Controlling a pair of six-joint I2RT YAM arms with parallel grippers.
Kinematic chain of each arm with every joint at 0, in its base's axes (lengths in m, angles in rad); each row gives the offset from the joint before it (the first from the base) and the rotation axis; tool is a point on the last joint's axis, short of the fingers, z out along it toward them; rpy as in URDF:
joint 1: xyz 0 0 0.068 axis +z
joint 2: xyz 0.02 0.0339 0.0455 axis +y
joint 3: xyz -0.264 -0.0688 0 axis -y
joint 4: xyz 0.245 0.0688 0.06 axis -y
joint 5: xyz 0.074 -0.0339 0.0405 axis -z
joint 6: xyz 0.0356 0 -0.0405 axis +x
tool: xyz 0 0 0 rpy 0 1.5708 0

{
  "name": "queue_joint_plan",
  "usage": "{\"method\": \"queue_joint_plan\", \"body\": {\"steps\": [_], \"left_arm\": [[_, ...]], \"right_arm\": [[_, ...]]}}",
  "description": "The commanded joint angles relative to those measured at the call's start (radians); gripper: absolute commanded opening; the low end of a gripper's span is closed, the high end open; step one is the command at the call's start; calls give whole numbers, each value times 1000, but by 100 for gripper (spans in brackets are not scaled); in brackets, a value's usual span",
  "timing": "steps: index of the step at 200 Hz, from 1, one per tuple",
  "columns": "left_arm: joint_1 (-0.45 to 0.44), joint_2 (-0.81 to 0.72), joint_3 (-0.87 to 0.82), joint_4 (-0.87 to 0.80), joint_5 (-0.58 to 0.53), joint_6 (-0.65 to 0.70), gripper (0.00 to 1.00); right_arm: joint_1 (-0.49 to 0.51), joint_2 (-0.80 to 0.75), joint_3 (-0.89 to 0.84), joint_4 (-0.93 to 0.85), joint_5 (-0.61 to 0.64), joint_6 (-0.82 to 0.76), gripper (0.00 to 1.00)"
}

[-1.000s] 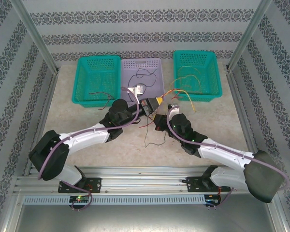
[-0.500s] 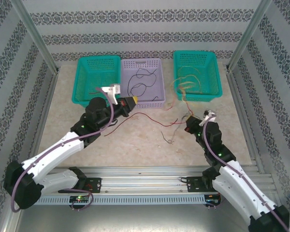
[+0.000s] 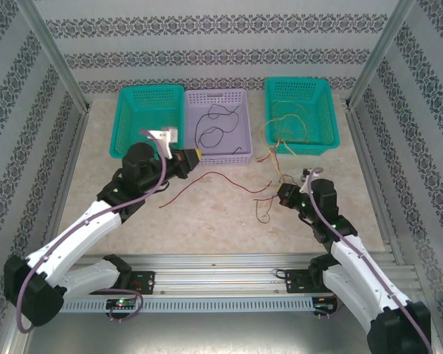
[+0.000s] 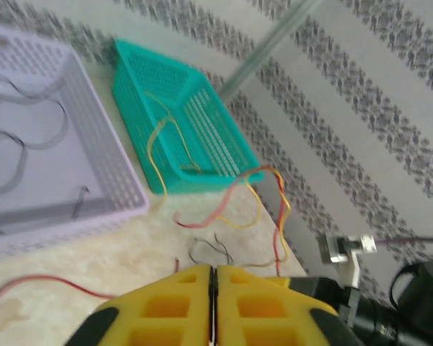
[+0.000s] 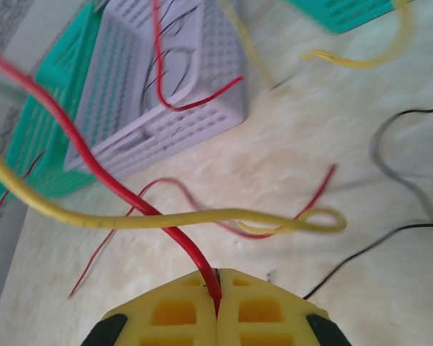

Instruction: Untangle the cables

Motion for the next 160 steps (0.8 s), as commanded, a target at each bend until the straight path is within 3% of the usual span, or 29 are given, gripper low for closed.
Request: {"method": "queue_joint_plan", "body": {"steps": [1,18,38,72,108,160], "left_arm": [[-67,60,-7,132,99,-40,27],[-106,108,7,175,100,-45,43],[-145,158,16,221,106,-60,52],[-169,219,-62,421,179,-159,54],[-197,241,-113,526,191,-190,56],[-225,289,-141,642,229,-226,52]], "right_arm": [[68,59,63,67,-104,-71,0],[147,92,85,61,-65,-98,0],[205,114,98,76,-50,-116,0],[211,122,80,178,-113,-66,0],[229,152,93,239,-199,-41,0],[237,133,88,289,-176,25,0]]}}
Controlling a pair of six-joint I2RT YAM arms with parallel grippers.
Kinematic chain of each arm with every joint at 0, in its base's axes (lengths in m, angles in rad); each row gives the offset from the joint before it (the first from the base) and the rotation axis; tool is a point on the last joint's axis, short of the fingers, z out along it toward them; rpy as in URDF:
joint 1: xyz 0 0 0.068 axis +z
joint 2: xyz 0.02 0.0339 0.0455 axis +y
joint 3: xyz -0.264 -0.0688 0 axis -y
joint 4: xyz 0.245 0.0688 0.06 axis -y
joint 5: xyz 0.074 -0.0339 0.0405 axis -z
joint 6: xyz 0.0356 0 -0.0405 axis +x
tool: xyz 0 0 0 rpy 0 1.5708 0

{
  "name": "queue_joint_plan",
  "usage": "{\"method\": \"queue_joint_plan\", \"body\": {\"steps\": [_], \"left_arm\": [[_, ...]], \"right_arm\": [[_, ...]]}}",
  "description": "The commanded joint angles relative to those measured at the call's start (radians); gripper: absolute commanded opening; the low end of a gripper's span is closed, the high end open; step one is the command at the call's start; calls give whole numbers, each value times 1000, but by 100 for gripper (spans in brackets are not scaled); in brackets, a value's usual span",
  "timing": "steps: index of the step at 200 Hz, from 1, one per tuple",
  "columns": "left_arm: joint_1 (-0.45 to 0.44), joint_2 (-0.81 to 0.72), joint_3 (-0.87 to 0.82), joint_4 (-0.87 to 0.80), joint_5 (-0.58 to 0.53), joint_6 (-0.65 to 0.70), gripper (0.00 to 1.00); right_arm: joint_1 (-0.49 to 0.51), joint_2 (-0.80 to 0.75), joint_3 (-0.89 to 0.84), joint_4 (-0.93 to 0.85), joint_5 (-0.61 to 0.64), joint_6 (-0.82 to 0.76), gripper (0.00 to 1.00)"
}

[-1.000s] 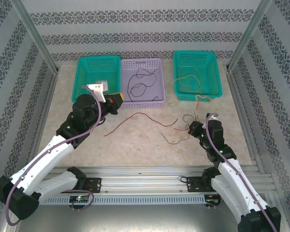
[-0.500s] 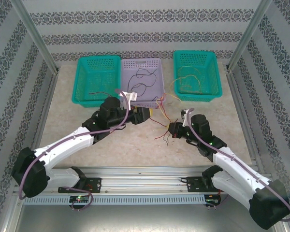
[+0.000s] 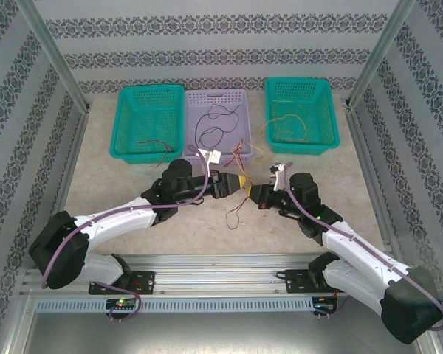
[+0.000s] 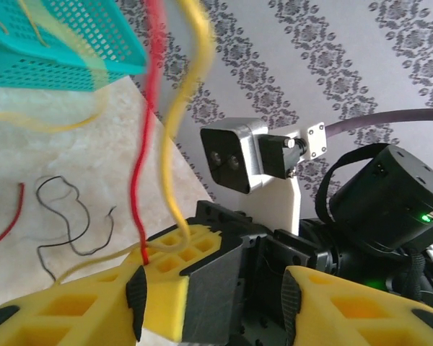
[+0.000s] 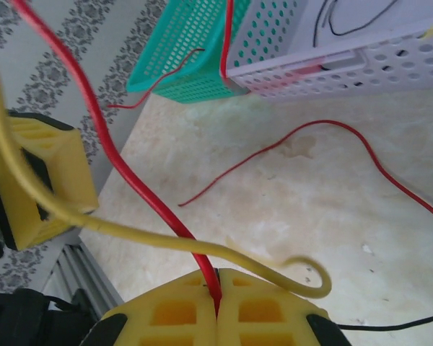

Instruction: Untangle the cables

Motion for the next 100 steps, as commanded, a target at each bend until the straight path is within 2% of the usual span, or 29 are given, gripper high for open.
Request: {"method": "queue_joint_plan", "body": {"steps": [1,14,34,74,100], "left_arm": [[-17,14,-27,151,50,-39,52],[-17,19,-51,193,79,-54,51],[-18,8,-77,179,111,-46,45],[-18,-61,-136,56,122,33,45],[-18,-80,-149,68,135,30,45]], "right_arm": [[3,-28,20,71,-1,49,0],[2,-45,32,33,35,51,0],[-2,-67,55,-39,89,53,0],[-14,-105,75,-94,123,54,0],[-17,-113,72,-94,120,56,0]]}}
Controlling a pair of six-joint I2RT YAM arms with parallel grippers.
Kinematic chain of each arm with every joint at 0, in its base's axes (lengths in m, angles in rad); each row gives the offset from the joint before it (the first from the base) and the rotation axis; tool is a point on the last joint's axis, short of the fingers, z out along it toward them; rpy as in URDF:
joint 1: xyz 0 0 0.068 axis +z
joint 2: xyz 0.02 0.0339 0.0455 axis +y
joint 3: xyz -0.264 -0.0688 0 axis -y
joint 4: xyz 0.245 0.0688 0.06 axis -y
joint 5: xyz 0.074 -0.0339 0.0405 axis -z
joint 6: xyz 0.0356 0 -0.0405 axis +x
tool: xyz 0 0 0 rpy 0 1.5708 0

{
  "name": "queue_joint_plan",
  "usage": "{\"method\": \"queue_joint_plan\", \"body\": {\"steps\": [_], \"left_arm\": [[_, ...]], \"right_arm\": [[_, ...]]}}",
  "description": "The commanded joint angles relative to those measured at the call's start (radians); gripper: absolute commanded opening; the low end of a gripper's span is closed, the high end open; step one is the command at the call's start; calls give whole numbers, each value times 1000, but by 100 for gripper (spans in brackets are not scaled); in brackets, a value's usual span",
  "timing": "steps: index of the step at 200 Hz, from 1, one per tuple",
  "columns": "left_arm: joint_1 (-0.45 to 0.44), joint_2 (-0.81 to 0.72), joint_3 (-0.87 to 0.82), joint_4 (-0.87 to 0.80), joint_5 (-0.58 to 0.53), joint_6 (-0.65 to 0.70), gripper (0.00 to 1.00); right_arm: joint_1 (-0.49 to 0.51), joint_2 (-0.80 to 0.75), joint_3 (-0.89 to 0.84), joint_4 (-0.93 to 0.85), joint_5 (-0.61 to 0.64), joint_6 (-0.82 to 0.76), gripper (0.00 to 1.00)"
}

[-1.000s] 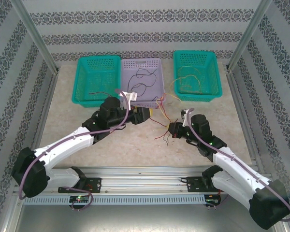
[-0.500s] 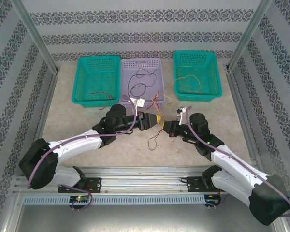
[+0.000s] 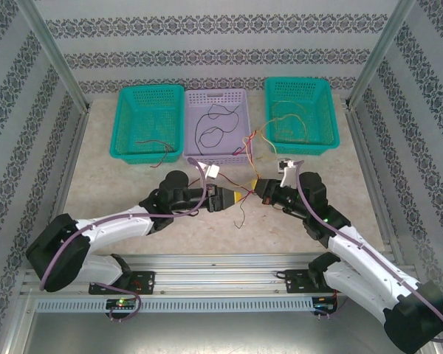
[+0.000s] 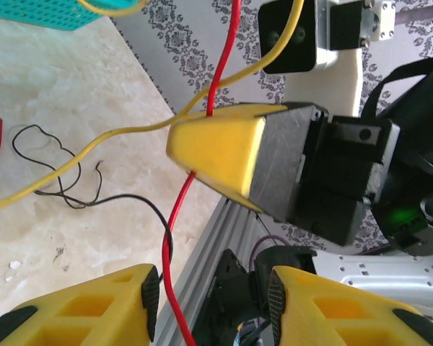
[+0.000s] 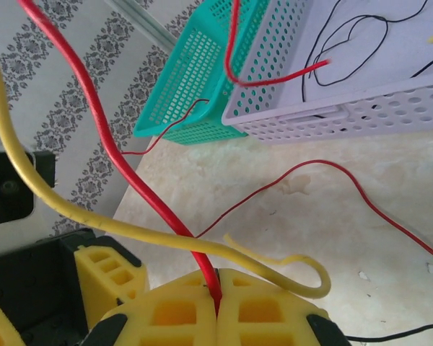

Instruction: Untangle the cables

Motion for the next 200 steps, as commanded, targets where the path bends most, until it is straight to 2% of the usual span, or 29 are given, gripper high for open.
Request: {"method": "queue_joint_plan", "body": {"steps": [1,33,55,68,88,108,140,180,200], "left_arm": [[-12,-36,-6,16,39,31,45],[-12,-4,-15,103,96,-16,47],[-13,31,-15,166,141,-52,44],[-13,39,-15,139,154,-45,44],[-13,18,-12,34,145,14,51],[-13,-21,-4,-64,119,72,51],[-13,-1,30,-110,131,90,49],[-13,8,39,-129,83,99,49],[-13,24,46,-85,82,75,40]], "right_arm": [[-8,-13,30,-15,26,8,0],[-11,-10,22,-25,46,8,0],[-10,-12,20,-28,60,17,0],[-10,-21,20,-25,65,16,0],[-10,-32,30,-26,51,8,0],[-10,-36,40,-42,53,-1,0],[-10,-2,43,-18,18,8,0],[7,11,45,-6,9,3,0],[16,33,42,1,10,6,0]]}}
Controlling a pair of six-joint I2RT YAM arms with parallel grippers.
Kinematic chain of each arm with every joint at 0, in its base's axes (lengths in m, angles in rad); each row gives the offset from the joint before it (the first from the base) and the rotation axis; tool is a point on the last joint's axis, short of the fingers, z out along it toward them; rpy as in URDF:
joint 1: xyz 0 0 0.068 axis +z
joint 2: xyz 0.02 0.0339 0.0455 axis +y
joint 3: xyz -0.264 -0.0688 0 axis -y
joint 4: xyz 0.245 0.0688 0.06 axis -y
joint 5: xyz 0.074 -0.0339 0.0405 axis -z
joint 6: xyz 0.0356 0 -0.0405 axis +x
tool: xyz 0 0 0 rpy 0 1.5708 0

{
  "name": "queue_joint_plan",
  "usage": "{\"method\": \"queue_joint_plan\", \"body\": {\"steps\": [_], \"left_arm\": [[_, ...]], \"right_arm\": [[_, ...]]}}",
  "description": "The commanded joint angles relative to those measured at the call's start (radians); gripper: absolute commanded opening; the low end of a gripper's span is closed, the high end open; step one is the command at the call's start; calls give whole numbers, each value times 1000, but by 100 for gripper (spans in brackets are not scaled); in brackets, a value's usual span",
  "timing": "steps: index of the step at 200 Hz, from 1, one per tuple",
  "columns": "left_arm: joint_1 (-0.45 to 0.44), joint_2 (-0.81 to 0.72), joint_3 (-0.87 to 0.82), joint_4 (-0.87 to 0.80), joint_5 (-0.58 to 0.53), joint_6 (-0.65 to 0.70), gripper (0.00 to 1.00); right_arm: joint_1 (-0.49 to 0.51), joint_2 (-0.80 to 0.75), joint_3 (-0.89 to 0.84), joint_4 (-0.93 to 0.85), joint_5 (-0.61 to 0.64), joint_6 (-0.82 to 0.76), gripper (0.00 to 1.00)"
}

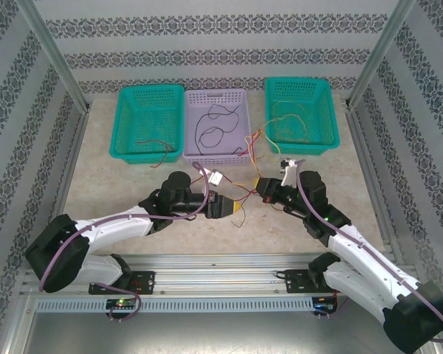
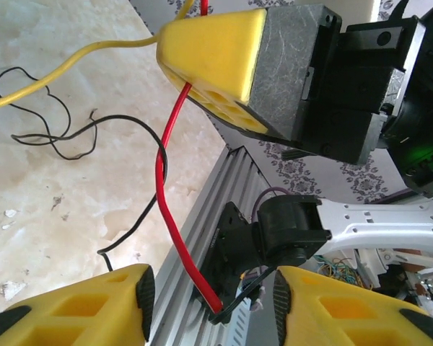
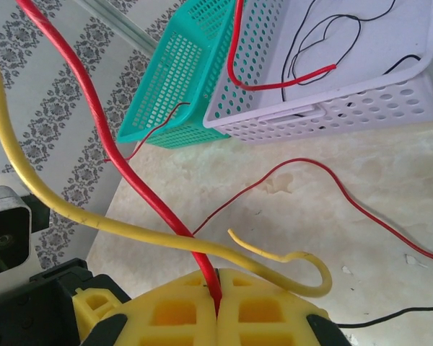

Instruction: Untangle the cables

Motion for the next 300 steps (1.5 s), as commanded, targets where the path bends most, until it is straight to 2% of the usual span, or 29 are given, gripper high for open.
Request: {"method": "queue_joint_plan", "body": {"steps": [1,27,42,58,80,102,118,125,155,179,194,222,241,255,275,300], "left_arm": [[-13,20,44,22,-10,5,40],[-14,55,49,83,-3,-26,35],[-14,72,51,113,8,-43,16],[-16,79,45,126,18,-50,0],[-15,54,36,67,7,-16,0],[-14,-9,47,-94,-60,56,0],[-13,-43,76,-245,-121,113,0],[-11,-47,92,-296,-135,132,0],[-11,-28,175,-503,-200,201,0],[-13,-6,253,-635,-243,277,0],[-13,-1,291,-695,-260,313,0],[-13,-33,310,-758,-307,330,0],[-12,-79,289,-748,-327,308,0],[-11,-110,265,-712,-300,291,0],[-11,-136,234,-675,-269,279,0],[-11,-138,211,-650,-251,267,0]], "right_arm": [[17,19,27,42,-19,-5,0],[31,37,20,64,-17,3,0],[38,48,25,62,-12,-2,0],[40,41,22,53,12,3,0],[35,17,36,0,40,-23,0],[14,-22,70,-97,30,-80,0],[-20,-51,109,-189,5,-109,34],[-36,-60,127,-220,-20,-122,45],[-71,-75,171,-262,-106,-132,60],[-61,-35,190,-236,-121,-131,62],[-54,48,228,-251,-133,-145,62],[-33,201,288,-320,-152,-210,56],[1,219,214,-217,-123,-192,57],[5,245,151,-120,-104,-156,59],[6,318,172,-140,-97,-178,59],[27,392,163,-83,-89,-206,57]]}}
